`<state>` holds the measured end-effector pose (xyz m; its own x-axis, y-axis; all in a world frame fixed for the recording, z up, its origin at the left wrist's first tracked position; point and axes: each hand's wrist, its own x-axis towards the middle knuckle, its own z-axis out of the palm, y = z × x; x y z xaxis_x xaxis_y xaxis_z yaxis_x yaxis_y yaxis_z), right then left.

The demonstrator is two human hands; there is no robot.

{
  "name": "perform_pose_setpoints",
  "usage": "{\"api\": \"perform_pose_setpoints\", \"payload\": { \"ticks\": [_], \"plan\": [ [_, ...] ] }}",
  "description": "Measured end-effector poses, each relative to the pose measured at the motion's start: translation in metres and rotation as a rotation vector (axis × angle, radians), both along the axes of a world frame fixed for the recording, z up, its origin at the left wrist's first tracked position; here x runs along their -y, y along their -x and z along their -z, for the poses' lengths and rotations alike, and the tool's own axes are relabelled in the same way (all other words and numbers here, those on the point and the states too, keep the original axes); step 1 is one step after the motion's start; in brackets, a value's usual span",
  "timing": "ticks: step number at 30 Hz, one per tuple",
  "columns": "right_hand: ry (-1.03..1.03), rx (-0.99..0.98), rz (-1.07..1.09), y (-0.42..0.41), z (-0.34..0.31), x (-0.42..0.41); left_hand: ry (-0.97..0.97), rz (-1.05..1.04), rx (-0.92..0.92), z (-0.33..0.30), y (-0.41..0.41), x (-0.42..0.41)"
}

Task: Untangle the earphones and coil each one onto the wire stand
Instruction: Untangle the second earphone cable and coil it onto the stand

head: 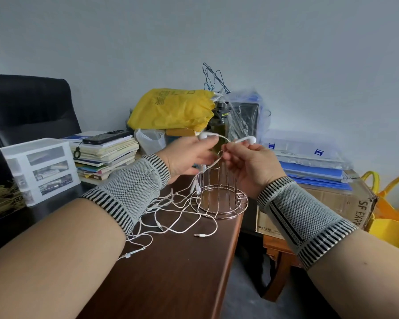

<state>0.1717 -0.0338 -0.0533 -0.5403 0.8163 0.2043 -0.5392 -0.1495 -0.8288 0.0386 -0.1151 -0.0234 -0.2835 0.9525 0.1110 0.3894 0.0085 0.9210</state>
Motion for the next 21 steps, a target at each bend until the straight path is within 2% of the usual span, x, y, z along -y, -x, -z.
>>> {"api": "perform_pose_setpoints", "payload": {
  "ticks": [3, 6, 8, 16, 21],
  "plan": [
    [0.07, -0.05, 0.104, -0.011, -0.006, -0.007, 0.138, -0.015, -0.09, 0.01, 0.006, 0.001],
    [0.138, -0.038, 0.189, -0.018, -0.006, -0.009, 0.12, -0.044, -0.044, 0.012, 0.009, 0.0],
    [0.121, 0.002, 0.232, -0.02, -0.004, -0.01, 0.114, -0.042, -0.035, 0.01, 0.008, -0.001],
    [0.071, 0.082, 0.388, -0.022, 0.001, -0.018, 0.141, 0.002, -0.228, 0.009, 0.011, -0.006],
    [0.044, 0.14, 0.47, -0.026, 0.003, -0.025, 0.141, -0.017, -0.274, 0.011, 0.015, -0.006]
  ]
}}
